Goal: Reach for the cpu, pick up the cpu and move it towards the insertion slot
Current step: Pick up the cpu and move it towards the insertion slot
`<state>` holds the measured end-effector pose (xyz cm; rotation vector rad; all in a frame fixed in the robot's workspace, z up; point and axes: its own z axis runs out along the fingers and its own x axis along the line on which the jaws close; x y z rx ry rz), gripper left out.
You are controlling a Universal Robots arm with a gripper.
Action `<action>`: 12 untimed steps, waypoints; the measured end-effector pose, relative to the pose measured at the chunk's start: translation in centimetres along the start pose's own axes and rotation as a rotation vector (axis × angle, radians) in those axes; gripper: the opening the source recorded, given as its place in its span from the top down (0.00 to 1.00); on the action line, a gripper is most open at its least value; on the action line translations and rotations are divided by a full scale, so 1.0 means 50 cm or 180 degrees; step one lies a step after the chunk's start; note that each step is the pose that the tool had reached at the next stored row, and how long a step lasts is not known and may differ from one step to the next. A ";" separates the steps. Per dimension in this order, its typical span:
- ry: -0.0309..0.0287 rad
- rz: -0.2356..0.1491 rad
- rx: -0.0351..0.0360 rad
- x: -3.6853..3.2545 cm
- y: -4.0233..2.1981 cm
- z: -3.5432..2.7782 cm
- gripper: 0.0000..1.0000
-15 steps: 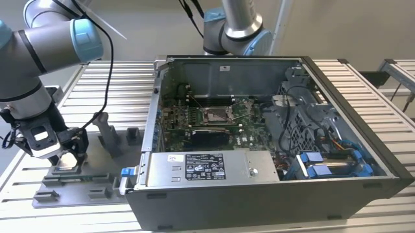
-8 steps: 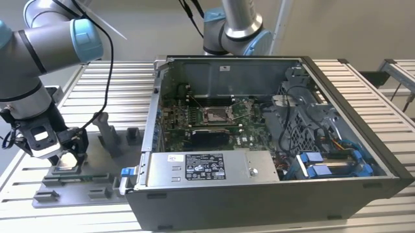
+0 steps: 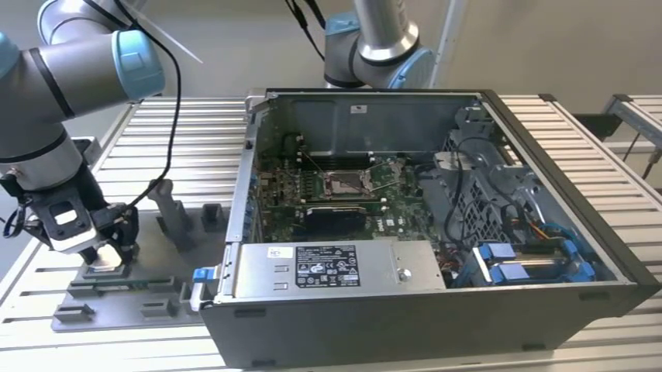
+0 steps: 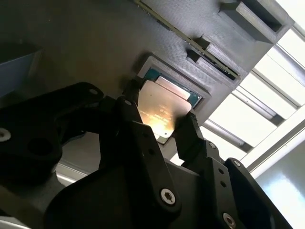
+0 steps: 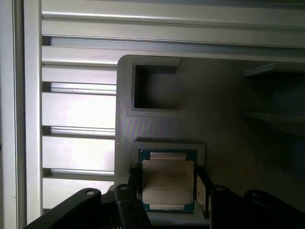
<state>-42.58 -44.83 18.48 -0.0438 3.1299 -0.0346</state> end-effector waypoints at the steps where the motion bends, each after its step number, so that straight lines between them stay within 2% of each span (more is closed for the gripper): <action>1: 0.0000 0.0000 0.0000 0.000 0.000 0.000 1.00; 12: 0.0000 0.0000 0.0000 0.000 0.000 0.000 1.00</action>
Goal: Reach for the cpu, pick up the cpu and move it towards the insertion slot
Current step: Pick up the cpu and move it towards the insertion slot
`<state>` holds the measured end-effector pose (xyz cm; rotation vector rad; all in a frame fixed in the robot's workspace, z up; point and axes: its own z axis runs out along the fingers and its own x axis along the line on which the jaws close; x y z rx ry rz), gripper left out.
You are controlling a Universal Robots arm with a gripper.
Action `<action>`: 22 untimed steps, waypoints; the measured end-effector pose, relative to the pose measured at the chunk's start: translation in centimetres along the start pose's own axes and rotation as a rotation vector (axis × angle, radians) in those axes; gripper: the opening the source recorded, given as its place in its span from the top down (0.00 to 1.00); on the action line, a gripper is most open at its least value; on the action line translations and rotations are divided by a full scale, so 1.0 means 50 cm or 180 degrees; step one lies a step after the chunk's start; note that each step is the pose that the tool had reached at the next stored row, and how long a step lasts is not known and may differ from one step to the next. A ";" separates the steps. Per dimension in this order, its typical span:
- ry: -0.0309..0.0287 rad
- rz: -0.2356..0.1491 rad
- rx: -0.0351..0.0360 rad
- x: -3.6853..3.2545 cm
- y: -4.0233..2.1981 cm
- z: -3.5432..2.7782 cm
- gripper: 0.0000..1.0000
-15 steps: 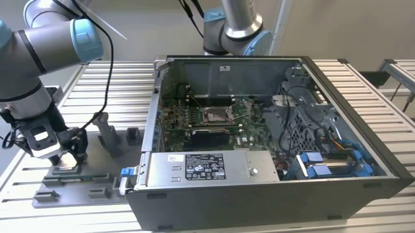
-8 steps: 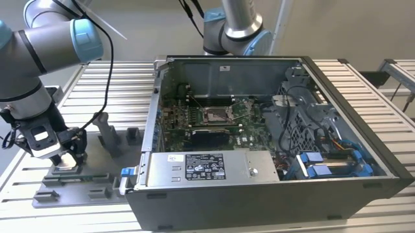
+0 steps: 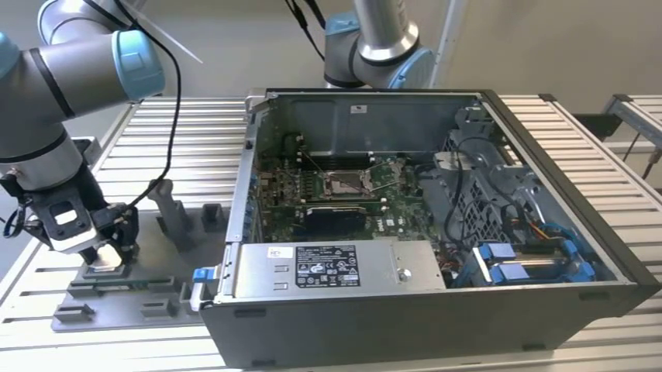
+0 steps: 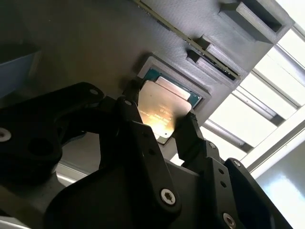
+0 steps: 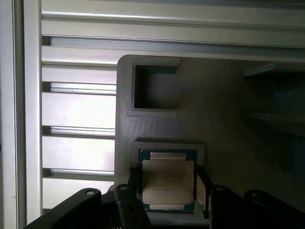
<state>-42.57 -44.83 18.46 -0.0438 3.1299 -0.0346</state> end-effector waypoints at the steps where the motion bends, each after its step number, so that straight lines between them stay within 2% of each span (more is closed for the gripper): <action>1: 0.0000 0.0000 0.0000 0.000 0.000 0.000 1.00; 12: -0.0001 0.0000 -0.0001 0.000 0.000 -0.002 1.00; 16: 0.0000 0.0000 0.0000 0.000 0.000 -0.016 1.00; 22: 0.0000 0.0000 0.0000 -0.001 -0.001 -0.053 1.00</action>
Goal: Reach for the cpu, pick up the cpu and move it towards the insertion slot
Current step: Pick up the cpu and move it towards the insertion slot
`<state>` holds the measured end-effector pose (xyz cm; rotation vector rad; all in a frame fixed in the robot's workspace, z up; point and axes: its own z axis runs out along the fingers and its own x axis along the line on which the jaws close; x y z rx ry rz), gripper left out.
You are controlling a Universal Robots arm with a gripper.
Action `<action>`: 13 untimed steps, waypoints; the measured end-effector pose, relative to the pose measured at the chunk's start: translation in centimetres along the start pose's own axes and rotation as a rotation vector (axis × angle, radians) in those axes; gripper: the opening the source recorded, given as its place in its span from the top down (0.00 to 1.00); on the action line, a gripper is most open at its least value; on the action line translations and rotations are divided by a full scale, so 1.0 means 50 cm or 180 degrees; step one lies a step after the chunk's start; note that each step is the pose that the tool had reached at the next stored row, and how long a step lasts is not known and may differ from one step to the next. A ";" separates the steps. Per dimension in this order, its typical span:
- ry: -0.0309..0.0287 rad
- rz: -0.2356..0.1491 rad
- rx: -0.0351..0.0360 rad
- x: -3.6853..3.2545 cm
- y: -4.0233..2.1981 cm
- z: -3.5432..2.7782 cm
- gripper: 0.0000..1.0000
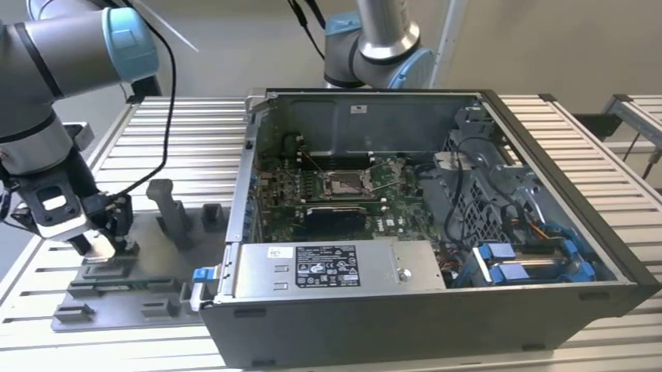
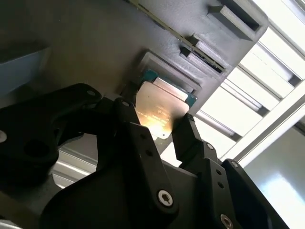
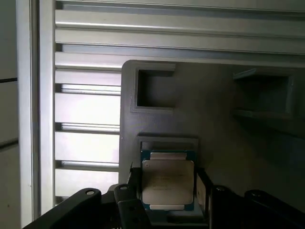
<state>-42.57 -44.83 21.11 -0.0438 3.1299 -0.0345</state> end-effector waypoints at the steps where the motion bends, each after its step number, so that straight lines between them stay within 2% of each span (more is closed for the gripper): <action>1: 0.0000 0.0000 0.0000 0.000 0.000 -0.007 1.00; 5: 0.0000 0.0000 0.0000 0.000 -0.001 -0.032 1.00; 13: 0.0000 0.0000 0.0000 -0.001 -0.002 -0.074 1.00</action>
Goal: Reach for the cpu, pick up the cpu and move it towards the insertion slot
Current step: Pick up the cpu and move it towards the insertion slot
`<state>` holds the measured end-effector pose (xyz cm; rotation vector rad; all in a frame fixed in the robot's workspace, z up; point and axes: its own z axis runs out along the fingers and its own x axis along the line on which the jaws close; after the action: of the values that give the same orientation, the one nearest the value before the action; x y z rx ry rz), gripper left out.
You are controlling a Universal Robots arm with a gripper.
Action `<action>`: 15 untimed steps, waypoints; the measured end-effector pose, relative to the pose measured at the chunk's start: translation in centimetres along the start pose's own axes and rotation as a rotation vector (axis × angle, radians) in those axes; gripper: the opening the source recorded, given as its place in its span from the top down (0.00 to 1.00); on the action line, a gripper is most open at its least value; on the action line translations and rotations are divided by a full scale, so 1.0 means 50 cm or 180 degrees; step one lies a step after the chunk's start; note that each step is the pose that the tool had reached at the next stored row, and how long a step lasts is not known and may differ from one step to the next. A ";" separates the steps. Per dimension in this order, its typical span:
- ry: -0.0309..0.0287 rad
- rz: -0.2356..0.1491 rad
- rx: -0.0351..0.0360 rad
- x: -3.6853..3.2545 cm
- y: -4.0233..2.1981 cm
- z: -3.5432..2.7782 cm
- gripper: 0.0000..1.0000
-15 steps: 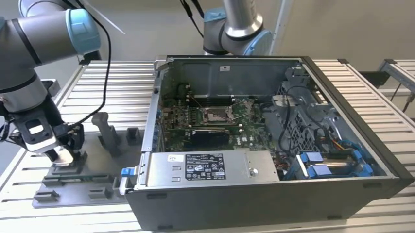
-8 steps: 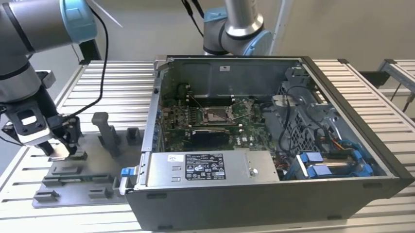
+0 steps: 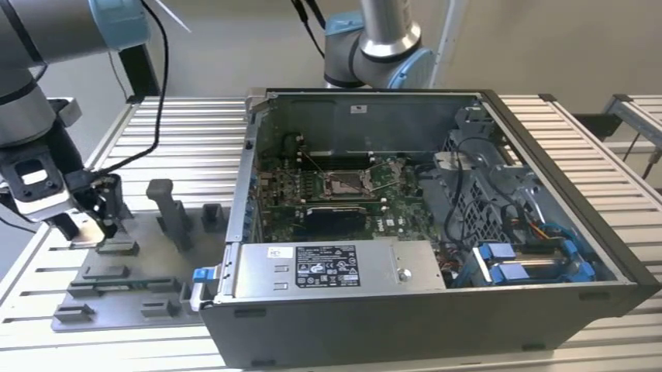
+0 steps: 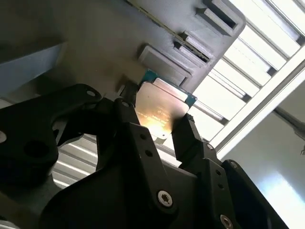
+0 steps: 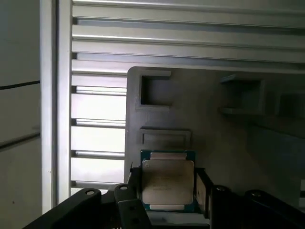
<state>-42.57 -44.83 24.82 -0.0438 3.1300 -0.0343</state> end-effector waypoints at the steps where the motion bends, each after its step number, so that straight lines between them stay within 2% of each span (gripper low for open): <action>1: 0.0000 0.0000 0.0000 0.000 0.000 -0.005 1.00; 15: 0.0000 0.0000 -0.0002 -0.001 -0.002 -0.071 1.00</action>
<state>-42.57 -44.83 28.36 -0.0438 3.1298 -0.0336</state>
